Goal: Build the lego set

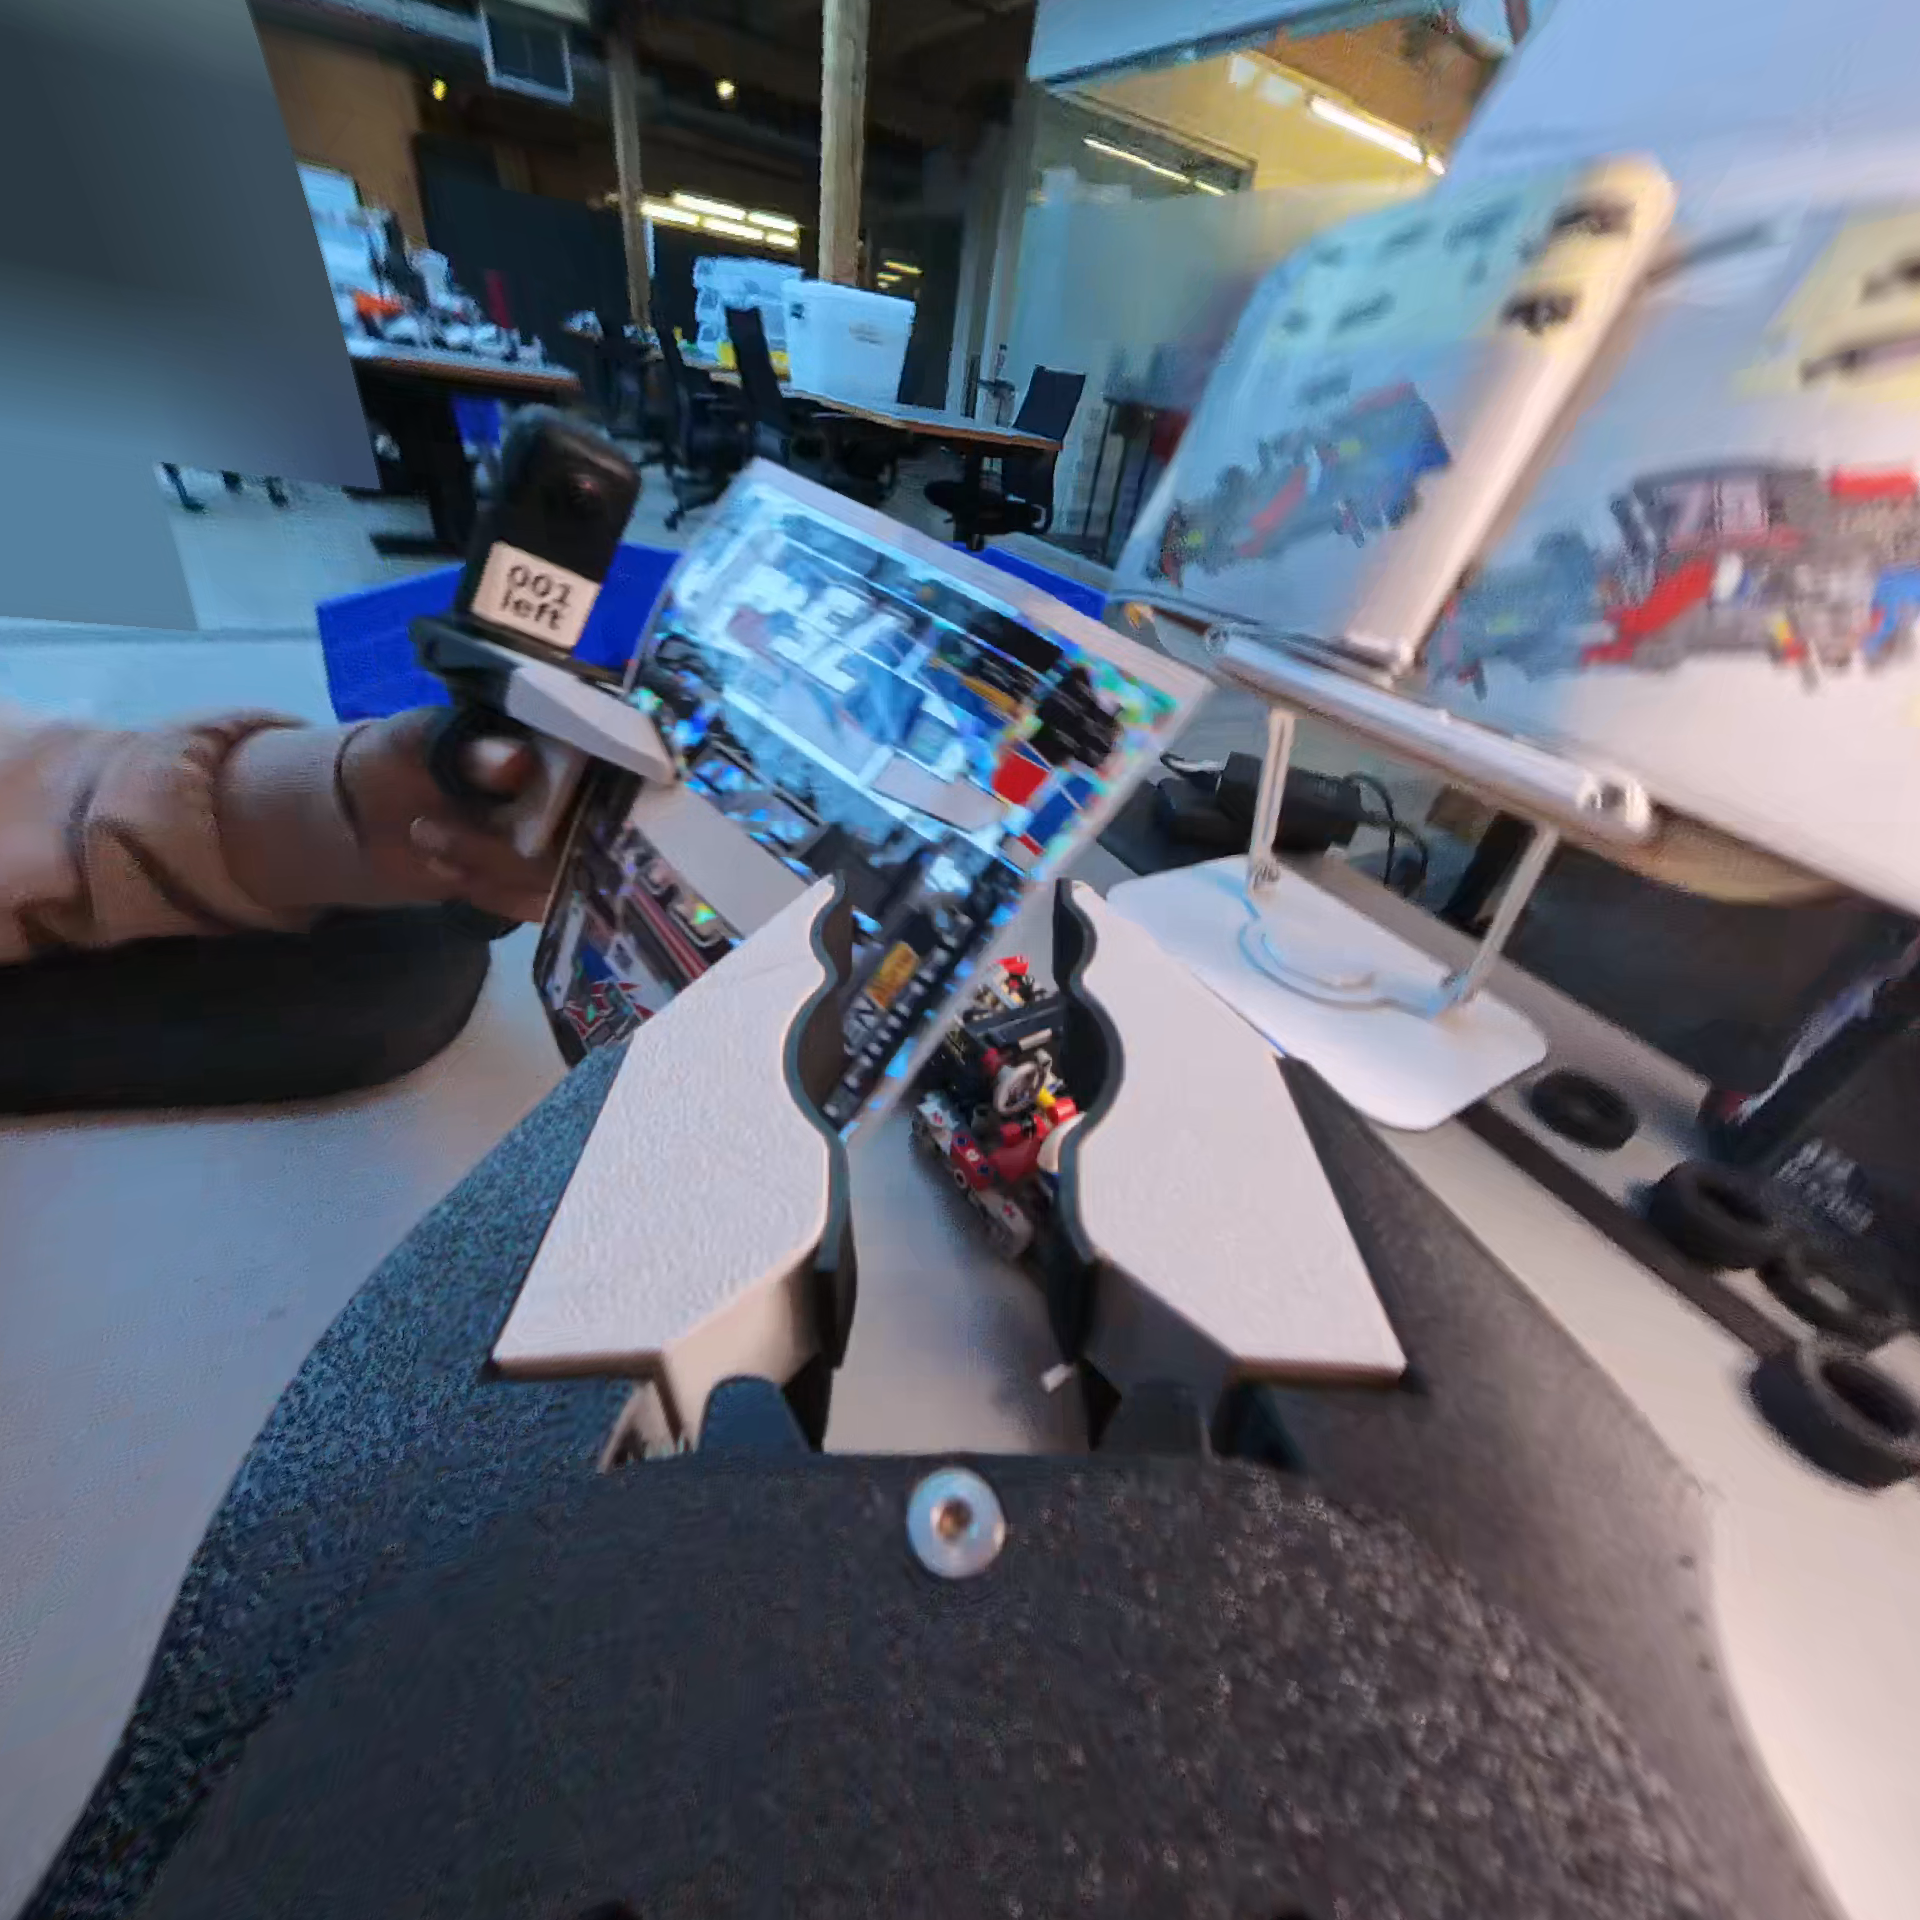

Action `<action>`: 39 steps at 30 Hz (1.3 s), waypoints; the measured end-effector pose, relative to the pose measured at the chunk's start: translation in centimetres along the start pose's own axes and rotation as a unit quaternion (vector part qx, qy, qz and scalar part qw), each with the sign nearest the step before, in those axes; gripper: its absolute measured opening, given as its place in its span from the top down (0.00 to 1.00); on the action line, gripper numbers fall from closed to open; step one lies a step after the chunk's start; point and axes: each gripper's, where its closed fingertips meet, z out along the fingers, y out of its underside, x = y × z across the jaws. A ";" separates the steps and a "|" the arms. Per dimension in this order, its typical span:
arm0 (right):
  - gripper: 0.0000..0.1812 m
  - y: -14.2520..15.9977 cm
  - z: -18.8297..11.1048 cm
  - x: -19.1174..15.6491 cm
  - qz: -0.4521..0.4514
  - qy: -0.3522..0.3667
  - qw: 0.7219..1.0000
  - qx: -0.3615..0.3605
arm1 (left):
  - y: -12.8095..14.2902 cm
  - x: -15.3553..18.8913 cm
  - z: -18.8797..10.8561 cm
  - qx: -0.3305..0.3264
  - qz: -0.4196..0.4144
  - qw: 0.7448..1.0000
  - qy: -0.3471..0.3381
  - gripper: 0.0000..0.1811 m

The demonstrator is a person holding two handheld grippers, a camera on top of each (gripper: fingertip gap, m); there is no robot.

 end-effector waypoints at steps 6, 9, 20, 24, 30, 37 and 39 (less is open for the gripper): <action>0.70 1.3 4.8 -6.5 -0.205 -0.040 0.974 -0.086 | 0.6 0.5 0.8 -0.013 0.012 1.000 0.004 1.00; 0.70 2.5 6.1 -8.1 -0.215 -0.091 0.965 -0.120 | 1.4 1.8 1.2 -0.033 0.051 0.998 0.017 1.00; 0.92 2.2 5.5 -10.7 -0.164 -0.172 0.967 -0.088 | 2.7 3.6 1.5 -0.062 0.121 0.990 0.049 1.00; 0.95 2.5 5.1 -11.0 -0.146 -0.192 0.967 -0.084 | 3.1 3.9 1.7 -0.074 0.135 0.987 0.050 1.00; 0.97 3.0 4.3 -11.2 -0.082 -0.240 0.964 -0.078 | 3.6 4.0 1.8 -0.089 0.149 0.984 0.049 1.00; 0.99 2.4 3.5 -10.8 -0.038 -0.258 0.964 -0.059 | 3.2 4.0 1.6 -0.080 0.145 0.985 0.049 1.00; 0.99 2.4 3.7 -10.8 -0.052 -0.247 0.966 -0.060 | 3.0 4.1 1.6 -0.076 0.141 0.986 0.048 1.00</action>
